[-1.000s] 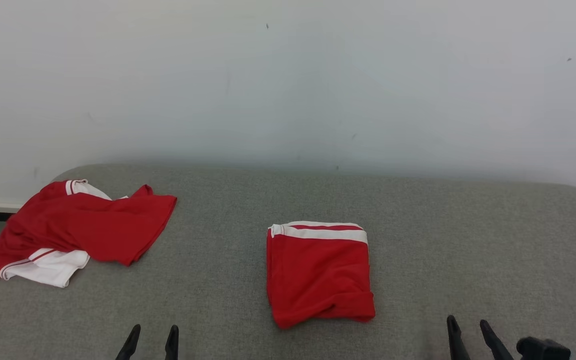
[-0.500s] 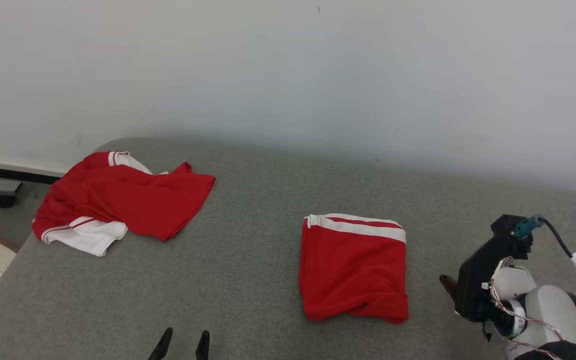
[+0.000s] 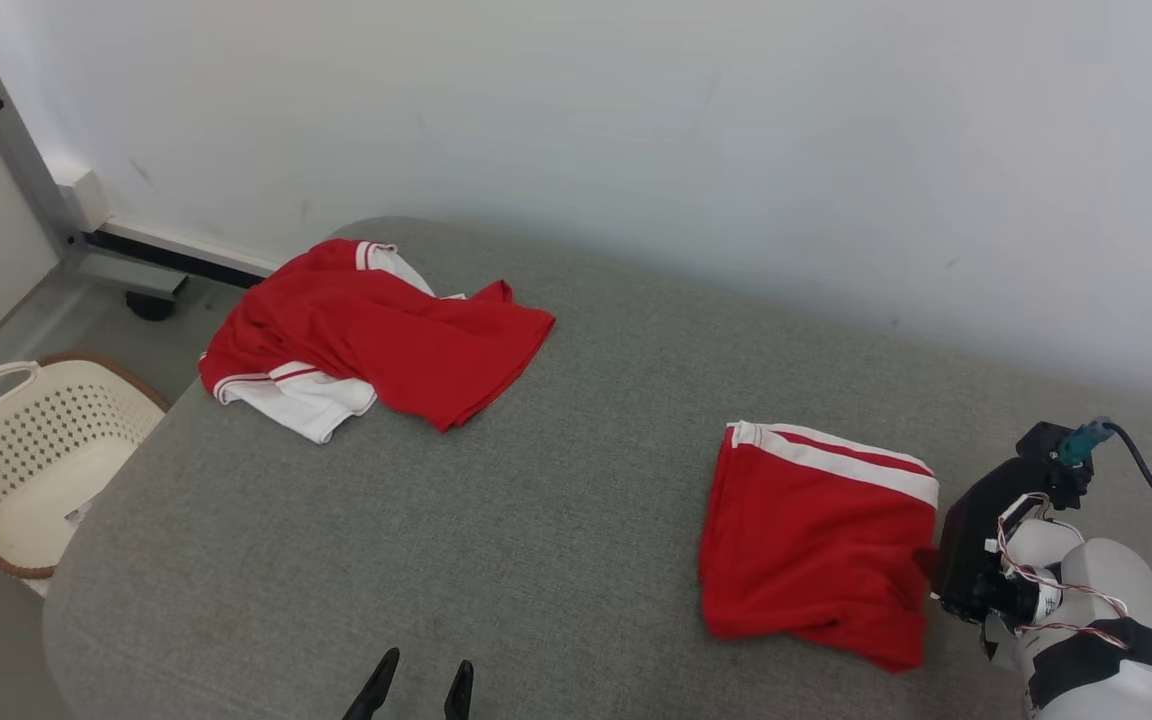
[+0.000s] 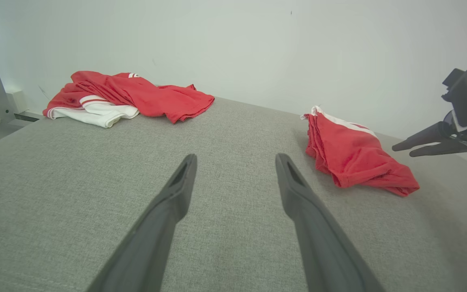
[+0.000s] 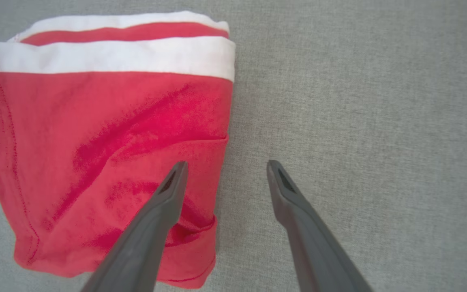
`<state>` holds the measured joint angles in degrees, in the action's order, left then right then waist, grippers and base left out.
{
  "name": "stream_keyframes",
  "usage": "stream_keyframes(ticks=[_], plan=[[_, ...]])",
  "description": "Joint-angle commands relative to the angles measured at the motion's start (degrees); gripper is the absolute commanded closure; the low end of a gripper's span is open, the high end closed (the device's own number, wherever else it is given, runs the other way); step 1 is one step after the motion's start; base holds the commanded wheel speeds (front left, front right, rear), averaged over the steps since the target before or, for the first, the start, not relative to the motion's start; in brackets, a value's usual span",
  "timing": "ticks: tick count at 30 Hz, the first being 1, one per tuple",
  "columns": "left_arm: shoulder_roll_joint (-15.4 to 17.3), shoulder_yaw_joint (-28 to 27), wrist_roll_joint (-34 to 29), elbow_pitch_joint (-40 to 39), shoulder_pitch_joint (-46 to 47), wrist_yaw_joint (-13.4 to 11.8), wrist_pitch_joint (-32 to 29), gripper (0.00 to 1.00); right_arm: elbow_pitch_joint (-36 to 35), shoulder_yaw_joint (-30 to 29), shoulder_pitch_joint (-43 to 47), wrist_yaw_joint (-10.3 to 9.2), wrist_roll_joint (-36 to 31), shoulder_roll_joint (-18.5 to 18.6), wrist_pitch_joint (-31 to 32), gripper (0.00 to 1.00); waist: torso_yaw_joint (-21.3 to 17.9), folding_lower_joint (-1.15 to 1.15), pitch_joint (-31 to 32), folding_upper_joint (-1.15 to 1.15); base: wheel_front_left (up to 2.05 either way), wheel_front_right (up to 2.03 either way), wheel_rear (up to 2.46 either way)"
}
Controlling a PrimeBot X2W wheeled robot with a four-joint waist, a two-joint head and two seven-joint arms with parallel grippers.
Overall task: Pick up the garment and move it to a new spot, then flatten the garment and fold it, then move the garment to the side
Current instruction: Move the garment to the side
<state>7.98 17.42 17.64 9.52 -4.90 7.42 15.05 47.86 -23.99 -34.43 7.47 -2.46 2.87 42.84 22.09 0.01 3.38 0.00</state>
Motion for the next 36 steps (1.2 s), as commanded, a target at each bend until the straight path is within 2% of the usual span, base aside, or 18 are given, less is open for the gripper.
stream_keyframes(ticks=[1, 9, 19, 20, 21, 23, 24, 30, 36], plan=[[-0.46, 0.14, -0.25, -0.29, -0.44, 0.06, 0.23, 0.0, 1.15, -1.32, -0.65, 0.03, -1.74, 0.03, -1.0, 0.0, 2.32, -0.01, -1.63, 0.0, 0.0, 0.0, 0.0], [-1.68, 0.91, -0.5, -1.0, -0.45, 0.06, 0.23, 0.0, 6.54, -9.76, -3.58, 0.03, -11.42, 0.04, -6.72, 0.0, 5.32, -0.01, -4.46, 0.0, 0.0, 0.0, 0.0], [-3.15, 1.19, -0.85, -1.41, 0.63, 0.06, 0.23, 0.0, 11.98, -17.3, -5.56, 0.03, -18.65, -0.21, -8.26, 0.0, 7.43, -0.01, -7.2, 0.0, 0.0, 0.0, 0.0], [-3.25, 0.91, -0.96, -1.28, 0.81, 0.06, 0.23, 0.0, 13.55, -17.98, -6.29, 0.04, -19.66, -0.37, -8.75, 0.56, 7.28, -0.01, -7.3, 0.0, 0.0, 0.0, 0.0], [-3.25, 0.91, -0.96, -1.28, 0.81, 0.06, 0.23, 0.0, 13.55, -17.98, -6.29, 0.04, -19.66, -0.37, -8.75, 0.56, 7.28, -0.01, -7.3, 0.0, 0.0, 0.0, 0.0], [-3.38, 0.58, -1.13, -1.19, 0.94, 0.06, 0.23, 0.0, 14.87, -17.59, -7.24, 0.04, -20.57, -0.48, -10.81, 0.95, 6.67, -0.01, -7.11, 0.0, 0.0, 0.0, 0.0], [-3.42, 0.44, -1.16, -1.17, 1.01, 0.06, 0.23, 0.0, 14.95, -17.36, -7.48, 0.04, -21.45, -0.41, -11.86, 1.0, 6.27, -0.01, -7.04, 0.0, 0.0, 0.0, 0.0], [-2.94, -0.41, -0.95, -1.7, 1.56, 0.06, 0.23, 0.0, 16.25, -15.27, -9.06, -0.07, -24.43, 0.23, -15.86, 1.0, 0.65, -0.01, -6.46, 0.0, 0.0, 0.0, 0.0], [-2.57, -1.96, -1.59, -3.4, 2.12, 0.06, 0.24, 0.0, 17.68, -11.04, -11.06, -0.05, -23.73, 0.18, -19.73, 1.0, -6.86, -0.01, -7.22, 0.0, 0.0, 0.0, 0.0]])
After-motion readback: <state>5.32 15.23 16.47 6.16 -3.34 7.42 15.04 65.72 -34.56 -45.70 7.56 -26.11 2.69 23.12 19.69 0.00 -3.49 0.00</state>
